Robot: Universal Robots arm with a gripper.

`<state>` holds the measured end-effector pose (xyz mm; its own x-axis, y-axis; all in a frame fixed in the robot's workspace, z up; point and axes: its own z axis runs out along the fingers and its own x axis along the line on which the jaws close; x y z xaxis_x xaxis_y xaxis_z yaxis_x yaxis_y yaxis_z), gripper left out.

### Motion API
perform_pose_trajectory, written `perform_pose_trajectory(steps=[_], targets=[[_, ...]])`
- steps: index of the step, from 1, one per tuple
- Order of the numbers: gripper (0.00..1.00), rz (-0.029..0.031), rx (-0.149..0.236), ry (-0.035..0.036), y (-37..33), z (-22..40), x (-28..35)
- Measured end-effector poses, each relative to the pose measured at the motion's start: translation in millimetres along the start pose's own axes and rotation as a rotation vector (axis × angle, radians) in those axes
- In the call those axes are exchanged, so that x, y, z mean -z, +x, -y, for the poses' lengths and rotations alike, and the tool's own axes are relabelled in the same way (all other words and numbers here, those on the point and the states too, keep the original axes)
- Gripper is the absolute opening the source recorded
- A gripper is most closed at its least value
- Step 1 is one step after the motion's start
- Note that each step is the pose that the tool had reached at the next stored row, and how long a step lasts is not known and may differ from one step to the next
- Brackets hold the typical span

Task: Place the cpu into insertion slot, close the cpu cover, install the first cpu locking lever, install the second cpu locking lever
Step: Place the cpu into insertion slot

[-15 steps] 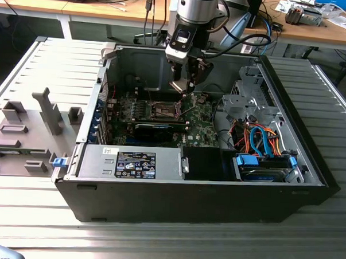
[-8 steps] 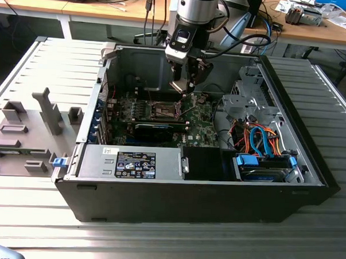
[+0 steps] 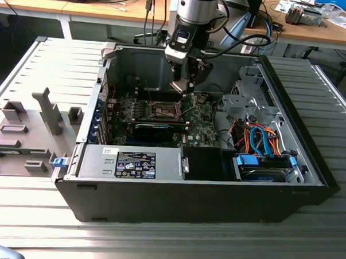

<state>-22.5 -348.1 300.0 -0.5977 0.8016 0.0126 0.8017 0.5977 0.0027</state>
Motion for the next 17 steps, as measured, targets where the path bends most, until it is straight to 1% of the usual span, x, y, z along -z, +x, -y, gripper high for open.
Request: perform_pose_trajectory(steps=[17], targets=[[0.55, 0.0, -0.015, -0.0002, 0.0, 0.0, -1.2]])
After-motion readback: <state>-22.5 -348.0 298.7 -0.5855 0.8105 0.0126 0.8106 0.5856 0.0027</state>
